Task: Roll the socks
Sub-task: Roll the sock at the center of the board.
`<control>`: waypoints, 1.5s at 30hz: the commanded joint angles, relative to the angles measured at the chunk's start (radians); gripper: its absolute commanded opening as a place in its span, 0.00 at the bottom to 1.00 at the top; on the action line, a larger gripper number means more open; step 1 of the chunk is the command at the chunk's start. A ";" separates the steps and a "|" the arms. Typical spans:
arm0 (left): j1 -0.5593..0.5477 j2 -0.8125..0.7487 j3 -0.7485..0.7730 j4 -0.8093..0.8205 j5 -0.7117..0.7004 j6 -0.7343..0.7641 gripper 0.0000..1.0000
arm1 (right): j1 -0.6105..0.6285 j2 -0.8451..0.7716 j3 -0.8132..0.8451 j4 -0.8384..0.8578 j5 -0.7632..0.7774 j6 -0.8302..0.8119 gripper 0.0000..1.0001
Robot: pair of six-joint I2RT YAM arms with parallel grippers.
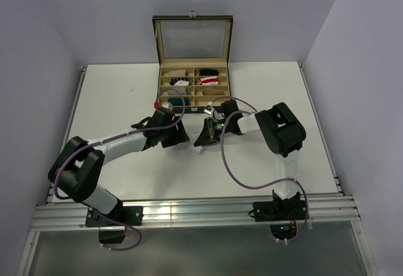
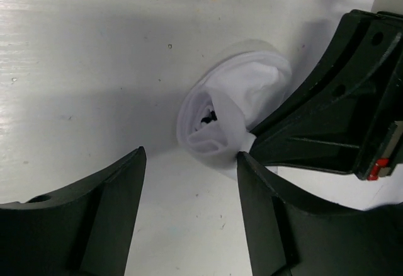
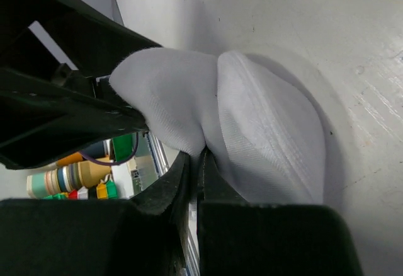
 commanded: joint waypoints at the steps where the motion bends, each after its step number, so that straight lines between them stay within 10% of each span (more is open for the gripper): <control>1: -0.013 0.037 0.033 0.086 0.001 -0.023 0.65 | 0.001 0.075 -0.045 -0.115 0.113 -0.023 0.00; 13: -0.033 0.215 0.150 -0.039 -0.023 0.024 0.55 | -0.005 0.030 -0.059 -0.124 0.169 -0.051 0.00; 21: -0.054 0.307 0.204 -0.168 -0.025 0.064 0.53 | 0.001 -0.145 -0.122 -0.100 0.305 -0.105 0.25; 35: -0.059 0.350 0.240 -0.190 -0.054 0.096 0.52 | 0.260 -0.593 -0.271 -0.063 0.969 -0.391 0.43; 45: -0.058 0.364 0.273 -0.194 -0.045 0.130 0.52 | 0.450 -0.497 -0.210 -0.111 1.230 -0.527 0.46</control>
